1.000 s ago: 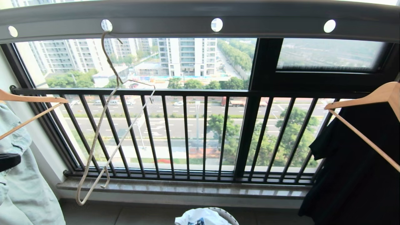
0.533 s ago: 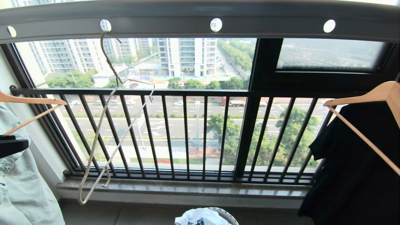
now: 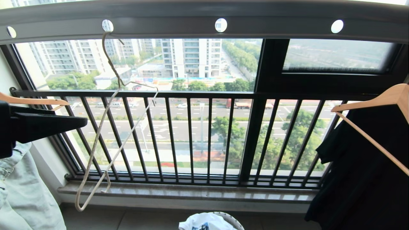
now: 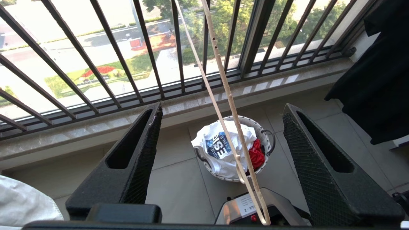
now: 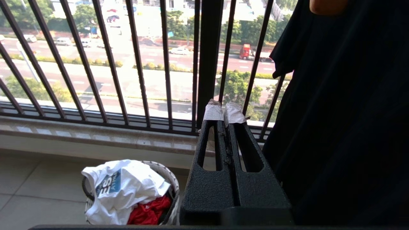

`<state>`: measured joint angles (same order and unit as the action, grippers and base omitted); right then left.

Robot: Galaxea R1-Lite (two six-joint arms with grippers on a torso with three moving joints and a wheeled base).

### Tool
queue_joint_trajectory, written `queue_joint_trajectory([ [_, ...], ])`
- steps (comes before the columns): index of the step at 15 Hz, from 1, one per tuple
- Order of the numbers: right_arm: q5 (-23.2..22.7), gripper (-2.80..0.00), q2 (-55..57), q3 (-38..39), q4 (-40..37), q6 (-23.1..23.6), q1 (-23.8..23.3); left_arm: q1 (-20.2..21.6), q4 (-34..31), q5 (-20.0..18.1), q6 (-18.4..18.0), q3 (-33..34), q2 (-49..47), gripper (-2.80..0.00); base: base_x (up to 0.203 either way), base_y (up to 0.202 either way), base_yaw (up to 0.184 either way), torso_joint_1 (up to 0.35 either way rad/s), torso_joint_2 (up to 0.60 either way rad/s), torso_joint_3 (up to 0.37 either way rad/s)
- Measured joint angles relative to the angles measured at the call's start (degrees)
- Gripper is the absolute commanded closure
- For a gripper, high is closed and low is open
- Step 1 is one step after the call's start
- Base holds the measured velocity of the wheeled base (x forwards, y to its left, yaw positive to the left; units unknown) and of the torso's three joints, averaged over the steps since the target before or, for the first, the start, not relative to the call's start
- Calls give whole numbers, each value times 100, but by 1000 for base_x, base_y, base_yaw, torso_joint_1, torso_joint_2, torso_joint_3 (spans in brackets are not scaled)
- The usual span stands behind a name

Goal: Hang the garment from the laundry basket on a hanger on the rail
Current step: Pick up the clothes rack on the clothesline

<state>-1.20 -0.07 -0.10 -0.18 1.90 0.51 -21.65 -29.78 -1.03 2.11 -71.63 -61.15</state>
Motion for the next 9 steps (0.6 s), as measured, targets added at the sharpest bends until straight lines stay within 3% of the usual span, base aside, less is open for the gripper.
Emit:
queue_joint_trajectory([
  [5,1,0,0,0,1,-1,0,-888,251,1540,26,48,-494,-280,0,0,0,0,0,0],
  [9,-1,0,0,0,0,0,0,-1048,1143,2320,0,269,-889,-280,0,0,0,0,0,0],
])
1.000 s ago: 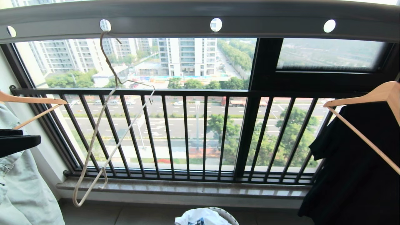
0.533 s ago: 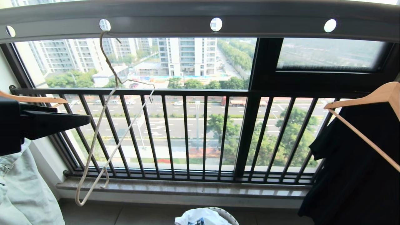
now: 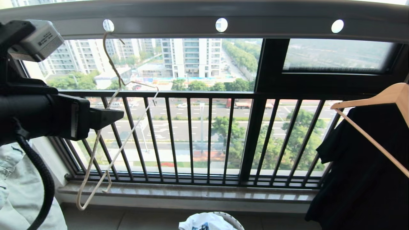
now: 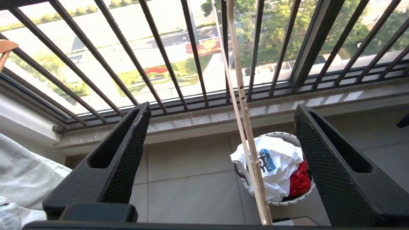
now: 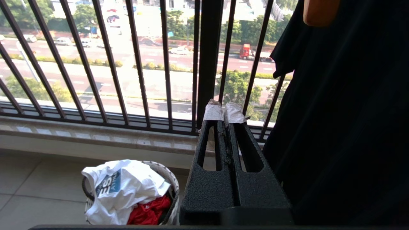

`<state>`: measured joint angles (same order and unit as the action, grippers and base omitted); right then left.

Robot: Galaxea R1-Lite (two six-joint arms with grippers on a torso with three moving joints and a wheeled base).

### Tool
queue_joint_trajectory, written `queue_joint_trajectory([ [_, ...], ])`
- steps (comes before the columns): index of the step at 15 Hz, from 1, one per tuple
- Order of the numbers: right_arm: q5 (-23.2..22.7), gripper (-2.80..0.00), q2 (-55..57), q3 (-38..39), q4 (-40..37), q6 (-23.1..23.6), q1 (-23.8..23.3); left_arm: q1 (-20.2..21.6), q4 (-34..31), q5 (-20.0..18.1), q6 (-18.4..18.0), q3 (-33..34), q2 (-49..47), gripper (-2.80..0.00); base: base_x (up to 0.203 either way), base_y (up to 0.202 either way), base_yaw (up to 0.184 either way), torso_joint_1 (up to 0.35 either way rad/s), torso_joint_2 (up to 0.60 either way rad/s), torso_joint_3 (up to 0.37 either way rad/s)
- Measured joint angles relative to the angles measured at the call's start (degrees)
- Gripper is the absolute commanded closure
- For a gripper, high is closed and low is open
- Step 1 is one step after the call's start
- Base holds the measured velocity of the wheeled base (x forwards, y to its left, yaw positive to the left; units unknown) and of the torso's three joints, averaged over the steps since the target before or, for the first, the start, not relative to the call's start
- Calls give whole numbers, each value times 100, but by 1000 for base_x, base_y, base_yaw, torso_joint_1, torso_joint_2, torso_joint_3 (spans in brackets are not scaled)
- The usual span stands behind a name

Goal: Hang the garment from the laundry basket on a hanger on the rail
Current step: Pick up the clothes rack on the clothesline

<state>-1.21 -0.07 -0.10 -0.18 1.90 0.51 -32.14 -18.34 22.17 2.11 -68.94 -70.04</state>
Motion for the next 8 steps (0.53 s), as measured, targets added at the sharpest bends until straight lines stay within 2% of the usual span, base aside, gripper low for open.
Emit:
queue_joint_trajectory([
  [1,0,0,0,0,0,0,0,-79,104,204,0,17,-92,-280,0,0,0,0,0,0],
  [4,1,0,0,0,0,0,-2,-183,136,398,44,45,-295,-280,0,0,0,0,0,0],
  [8,2,0,0,0,0,-1,0,-256,603,544,404,271,-458,-280,0,0,0,0,0,0],
])
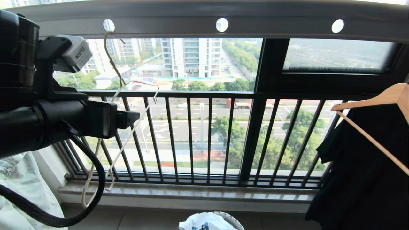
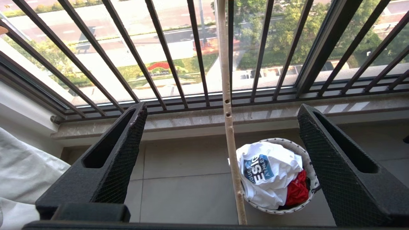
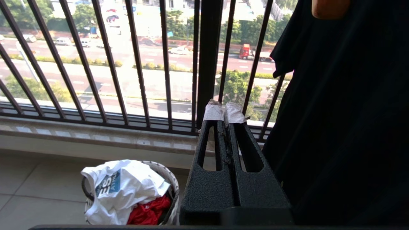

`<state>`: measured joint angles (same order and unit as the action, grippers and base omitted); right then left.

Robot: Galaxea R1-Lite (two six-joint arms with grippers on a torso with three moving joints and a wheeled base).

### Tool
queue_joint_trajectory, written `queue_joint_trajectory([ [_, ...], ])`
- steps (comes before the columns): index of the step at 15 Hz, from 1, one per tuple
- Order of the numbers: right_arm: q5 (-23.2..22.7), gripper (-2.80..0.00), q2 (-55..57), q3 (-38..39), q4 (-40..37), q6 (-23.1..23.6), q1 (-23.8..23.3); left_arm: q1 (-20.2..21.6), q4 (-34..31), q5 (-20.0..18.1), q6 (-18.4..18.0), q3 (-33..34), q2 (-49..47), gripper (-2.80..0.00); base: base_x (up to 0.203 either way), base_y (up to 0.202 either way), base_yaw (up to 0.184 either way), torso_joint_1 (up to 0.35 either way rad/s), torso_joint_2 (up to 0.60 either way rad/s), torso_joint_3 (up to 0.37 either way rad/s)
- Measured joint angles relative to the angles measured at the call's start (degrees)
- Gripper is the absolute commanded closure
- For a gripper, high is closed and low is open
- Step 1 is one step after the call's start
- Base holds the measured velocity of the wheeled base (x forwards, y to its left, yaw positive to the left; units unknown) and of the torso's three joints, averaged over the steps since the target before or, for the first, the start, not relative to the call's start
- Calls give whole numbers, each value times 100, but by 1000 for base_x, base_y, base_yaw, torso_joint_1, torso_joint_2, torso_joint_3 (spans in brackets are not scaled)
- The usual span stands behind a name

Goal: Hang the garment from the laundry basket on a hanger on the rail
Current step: Pick up the clothes rack on the clothesline

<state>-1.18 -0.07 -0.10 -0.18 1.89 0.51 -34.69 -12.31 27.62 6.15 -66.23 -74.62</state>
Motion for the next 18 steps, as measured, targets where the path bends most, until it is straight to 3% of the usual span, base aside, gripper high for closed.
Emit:
queue_joint_trajectory([
  [8,-2,0,0,0,0,0,0,-24,33,435,958,-64,-388,-280,0,0,0,0,0,0],
  [18,-1,0,0,0,0,1,0,-20,30,458,991,-103,-557,-280,0,0,0,0,0,0],
])
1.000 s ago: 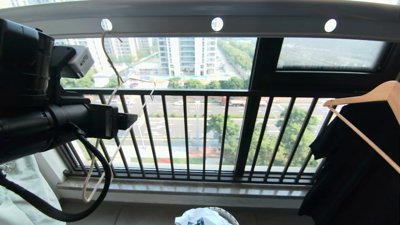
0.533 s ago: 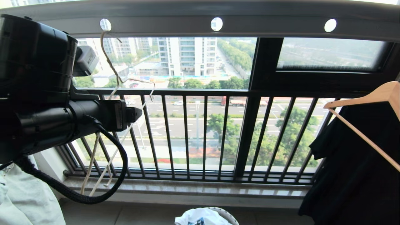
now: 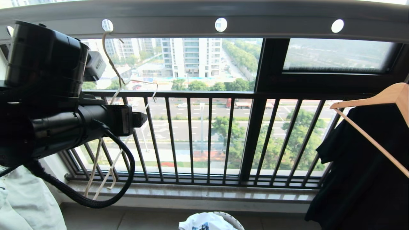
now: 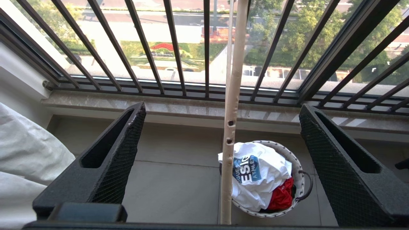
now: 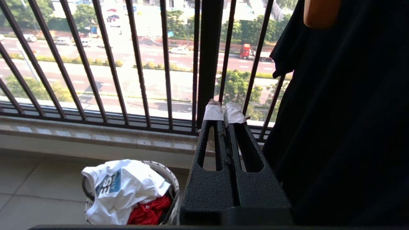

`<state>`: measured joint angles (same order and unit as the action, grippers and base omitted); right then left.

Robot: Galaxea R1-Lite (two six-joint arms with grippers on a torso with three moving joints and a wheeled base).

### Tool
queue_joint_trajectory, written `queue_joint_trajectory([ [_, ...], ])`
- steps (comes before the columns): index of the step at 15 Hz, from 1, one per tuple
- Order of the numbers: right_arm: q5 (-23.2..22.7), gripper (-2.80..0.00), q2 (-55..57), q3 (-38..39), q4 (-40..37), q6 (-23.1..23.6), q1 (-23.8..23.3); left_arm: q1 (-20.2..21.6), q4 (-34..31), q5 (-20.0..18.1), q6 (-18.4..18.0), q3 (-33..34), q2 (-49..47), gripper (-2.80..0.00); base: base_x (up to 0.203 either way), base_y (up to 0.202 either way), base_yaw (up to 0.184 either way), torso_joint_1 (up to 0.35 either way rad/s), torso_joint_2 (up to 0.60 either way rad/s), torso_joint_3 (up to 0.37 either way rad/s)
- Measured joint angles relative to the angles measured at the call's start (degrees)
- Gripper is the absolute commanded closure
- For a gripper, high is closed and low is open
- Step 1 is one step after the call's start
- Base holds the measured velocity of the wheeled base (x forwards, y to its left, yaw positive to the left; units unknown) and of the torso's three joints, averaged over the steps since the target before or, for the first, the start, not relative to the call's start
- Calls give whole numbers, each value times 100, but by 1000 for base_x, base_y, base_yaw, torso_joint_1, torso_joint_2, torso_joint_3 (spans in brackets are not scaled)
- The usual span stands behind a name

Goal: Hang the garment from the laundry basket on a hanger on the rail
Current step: Pick up the clothes rack on the clothesline

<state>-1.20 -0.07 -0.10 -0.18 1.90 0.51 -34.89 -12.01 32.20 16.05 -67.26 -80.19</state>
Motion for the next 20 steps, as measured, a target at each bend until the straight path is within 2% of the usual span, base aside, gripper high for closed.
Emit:
queue_joint_trajectory([
  [4,1,0,0,0,0,0,0,0,-1,113,1,0,-49,-280,0,0,0,0,0,0],
  [5,0,0,0,0,1,0,0,0,-2,127,-1,0,-56,-30,0,0,0,0,0,0],
  [6,0,0,0,0,0,0,0,0,-4,132,0,0,-56,0,0,0,0,0,0,0],
  [20,-1,0,0,0,0,0,-2,2,-4,179,-20,33,-56,0,0,0,0,0,0,0],
])
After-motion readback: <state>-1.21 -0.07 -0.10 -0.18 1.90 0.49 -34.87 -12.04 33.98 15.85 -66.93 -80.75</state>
